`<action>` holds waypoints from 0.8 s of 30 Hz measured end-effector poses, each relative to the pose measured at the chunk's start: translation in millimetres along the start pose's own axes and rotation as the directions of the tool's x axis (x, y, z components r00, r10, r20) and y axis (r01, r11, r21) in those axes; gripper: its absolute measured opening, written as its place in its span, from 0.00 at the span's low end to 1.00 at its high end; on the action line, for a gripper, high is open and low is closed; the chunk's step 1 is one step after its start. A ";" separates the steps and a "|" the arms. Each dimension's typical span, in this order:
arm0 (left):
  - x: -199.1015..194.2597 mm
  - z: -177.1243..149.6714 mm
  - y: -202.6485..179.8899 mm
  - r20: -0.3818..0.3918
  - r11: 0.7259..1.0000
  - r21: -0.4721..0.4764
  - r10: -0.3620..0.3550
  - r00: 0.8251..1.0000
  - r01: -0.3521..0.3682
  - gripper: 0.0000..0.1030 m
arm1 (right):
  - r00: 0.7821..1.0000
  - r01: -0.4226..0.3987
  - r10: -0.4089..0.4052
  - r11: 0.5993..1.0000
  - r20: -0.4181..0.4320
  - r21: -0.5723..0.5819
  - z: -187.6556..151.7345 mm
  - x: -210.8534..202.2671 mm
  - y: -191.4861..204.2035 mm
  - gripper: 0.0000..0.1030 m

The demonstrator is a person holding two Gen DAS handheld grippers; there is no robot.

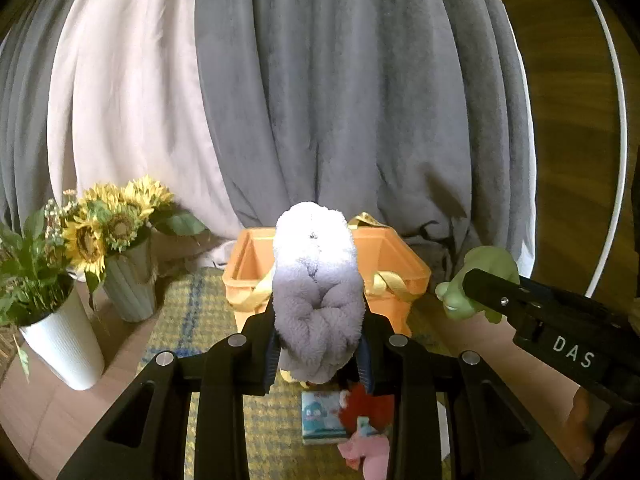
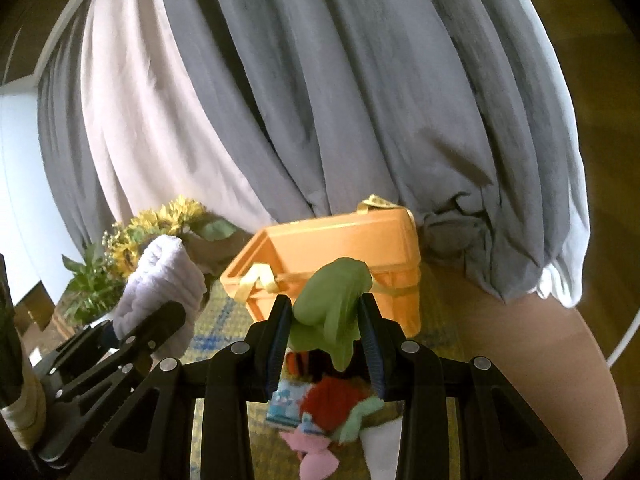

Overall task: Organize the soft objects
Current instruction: 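Carry grey ring and green frog in both tools over the orange crate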

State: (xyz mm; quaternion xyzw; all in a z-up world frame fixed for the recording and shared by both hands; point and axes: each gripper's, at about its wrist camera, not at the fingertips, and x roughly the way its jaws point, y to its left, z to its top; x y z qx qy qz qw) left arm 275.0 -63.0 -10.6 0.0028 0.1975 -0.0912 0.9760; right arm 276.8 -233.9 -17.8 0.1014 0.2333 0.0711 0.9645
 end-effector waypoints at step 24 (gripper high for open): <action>80.7 59.2 13.0 0.030 0.999 0.042 0.016 0.999 -0.017 0.30 | 0.996 -0.032 0.033 0.999 0.088 -0.022 67.6 71.1 -9.2 0.35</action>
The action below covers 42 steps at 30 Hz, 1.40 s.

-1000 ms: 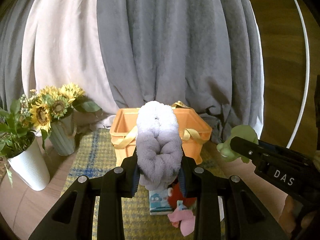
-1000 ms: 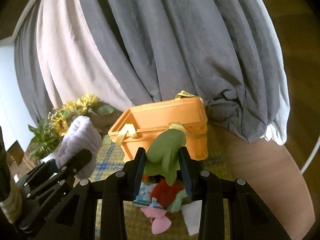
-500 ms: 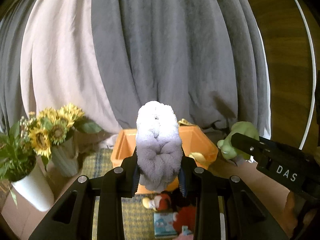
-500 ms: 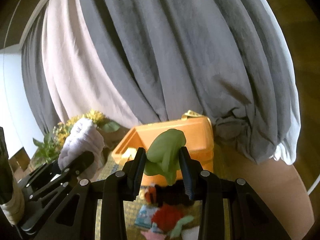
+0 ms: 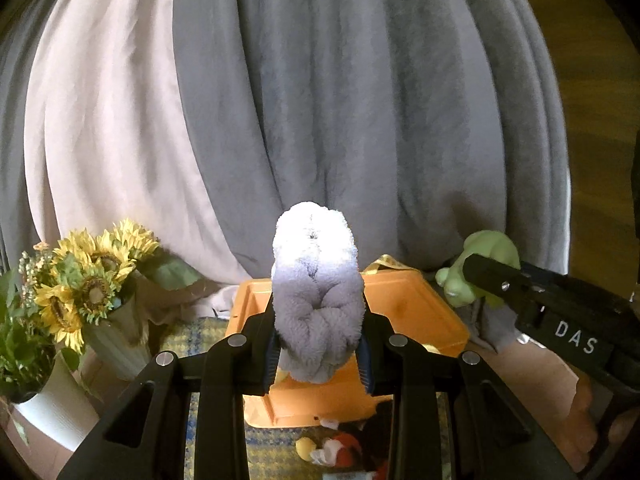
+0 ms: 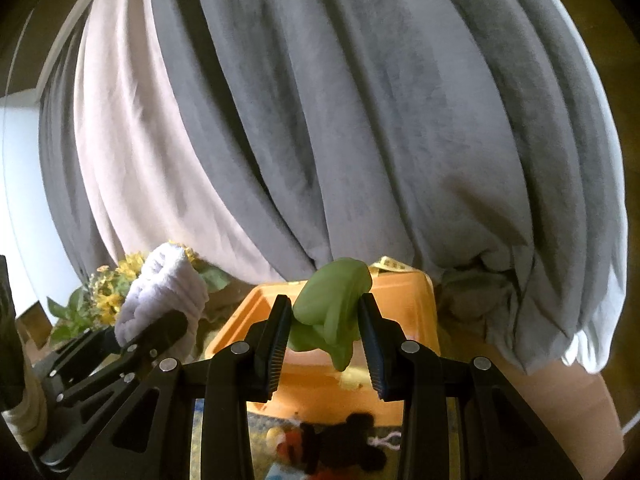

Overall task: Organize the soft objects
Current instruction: 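Carry grey ring and green frog in both tools over the orange crate, then open both tools to drop the ring and frog into the crate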

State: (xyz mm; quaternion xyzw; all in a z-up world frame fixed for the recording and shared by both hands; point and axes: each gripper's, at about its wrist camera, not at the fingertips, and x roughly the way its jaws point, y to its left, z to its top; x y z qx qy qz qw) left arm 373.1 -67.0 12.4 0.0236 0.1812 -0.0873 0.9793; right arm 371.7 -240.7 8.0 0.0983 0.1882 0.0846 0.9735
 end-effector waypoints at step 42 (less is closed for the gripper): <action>173.7 -21.0 22.2 -0.336 0.997 0.073 0.002 0.942 0.024 0.67 | 0.933 0.103 -0.140 0.987 -0.332 -0.125 -12.6 173.7 -31.9 0.58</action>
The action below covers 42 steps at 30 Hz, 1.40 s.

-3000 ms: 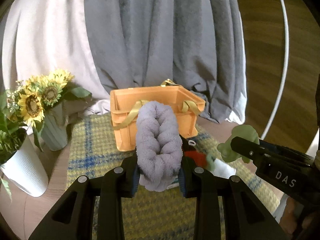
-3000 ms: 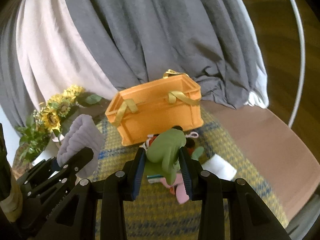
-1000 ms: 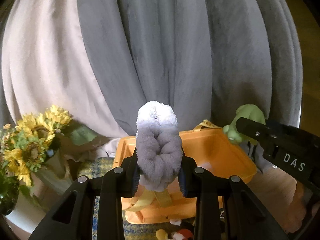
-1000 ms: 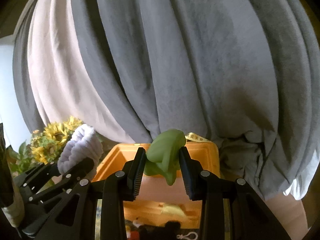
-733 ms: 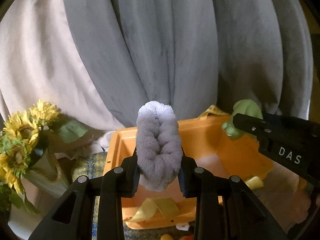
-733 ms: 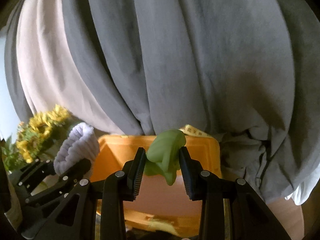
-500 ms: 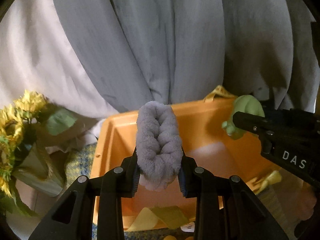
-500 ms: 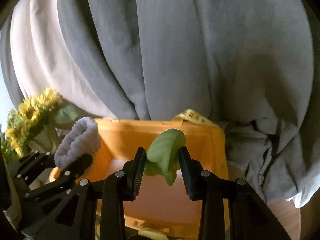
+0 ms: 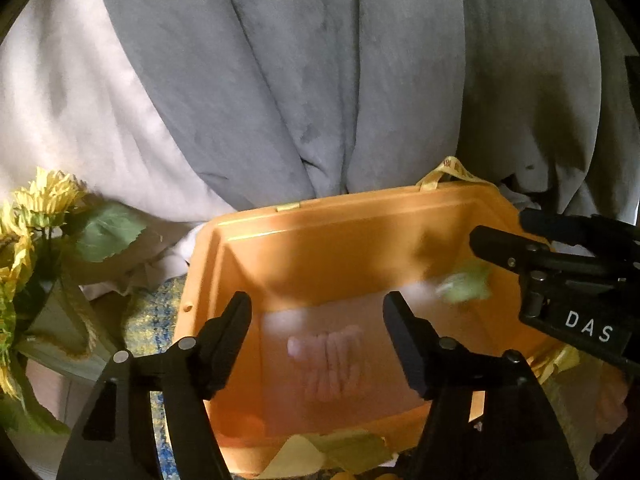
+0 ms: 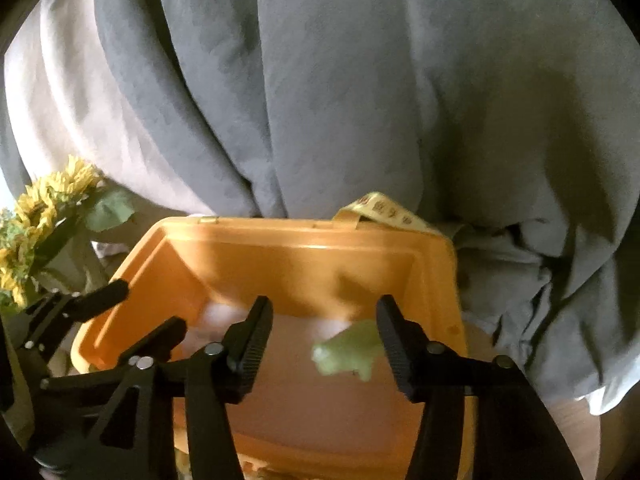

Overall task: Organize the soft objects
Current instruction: 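Open both tools to drop the ring and frog into the crate, then withdraw both tools from the crate back toward the toy pile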

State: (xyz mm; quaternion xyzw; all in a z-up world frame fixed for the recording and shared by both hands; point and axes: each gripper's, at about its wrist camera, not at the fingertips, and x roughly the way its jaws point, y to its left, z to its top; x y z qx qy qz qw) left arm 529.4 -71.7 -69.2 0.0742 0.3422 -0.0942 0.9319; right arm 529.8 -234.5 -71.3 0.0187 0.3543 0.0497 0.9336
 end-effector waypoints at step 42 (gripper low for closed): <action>-236.5 -109.4 -47.5 0.250 0.997 -0.057 0.066 0.966 -0.053 0.90 | 0.928 0.126 -0.110 0.992 0.355 -0.023 -104.5 -239.0 9.5 0.82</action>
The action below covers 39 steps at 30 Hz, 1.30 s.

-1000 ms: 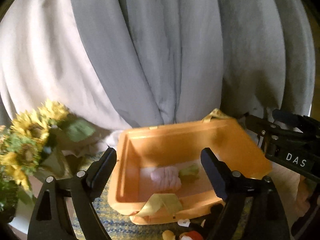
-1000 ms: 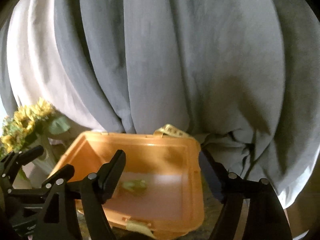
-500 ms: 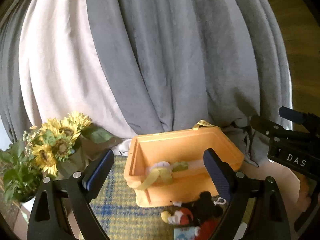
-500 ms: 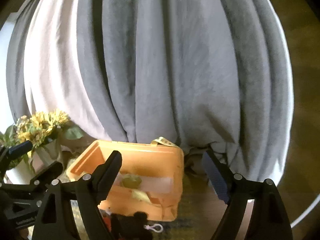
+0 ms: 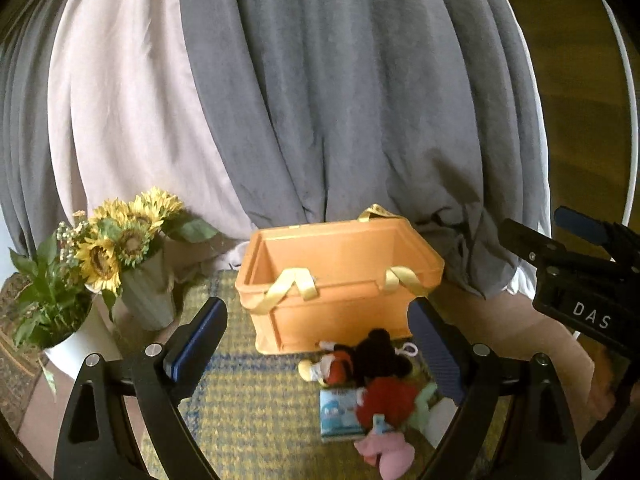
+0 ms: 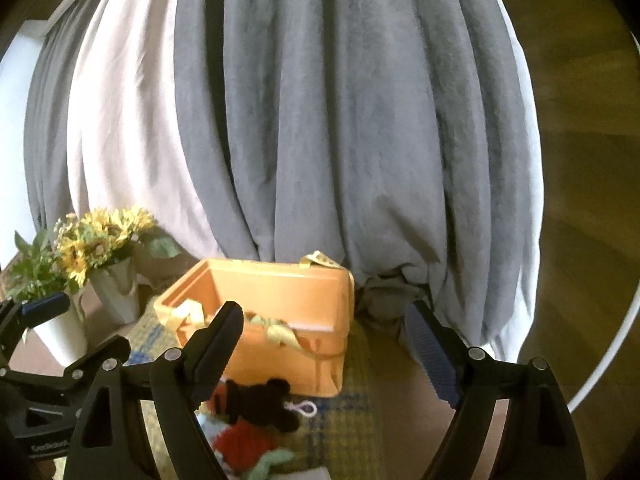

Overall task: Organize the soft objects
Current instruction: 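Withdraw both tools from the crate back toward the toy pile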

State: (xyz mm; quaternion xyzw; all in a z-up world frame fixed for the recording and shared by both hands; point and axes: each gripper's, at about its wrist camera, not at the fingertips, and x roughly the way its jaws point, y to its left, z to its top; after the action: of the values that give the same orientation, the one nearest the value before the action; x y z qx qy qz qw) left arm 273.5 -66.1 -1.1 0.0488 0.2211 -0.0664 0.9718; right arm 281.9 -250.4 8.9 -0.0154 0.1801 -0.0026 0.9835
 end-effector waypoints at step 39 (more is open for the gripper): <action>25.8 -141.5 -56.4 -0.316 0.995 0.069 -0.050 0.948 0.075 0.85 | 0.920 -0.095 0.080 0.995 -0.384 -0.020 -142.4 13.0 -14.6 0.81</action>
State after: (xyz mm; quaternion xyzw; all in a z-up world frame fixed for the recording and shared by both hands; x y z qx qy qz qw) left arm 228.1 -107.0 -143.1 0.0904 0.3712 -0.0972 0.9190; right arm 243.5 -269.3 -128.4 -0.0255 0.3692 0.0418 0.9280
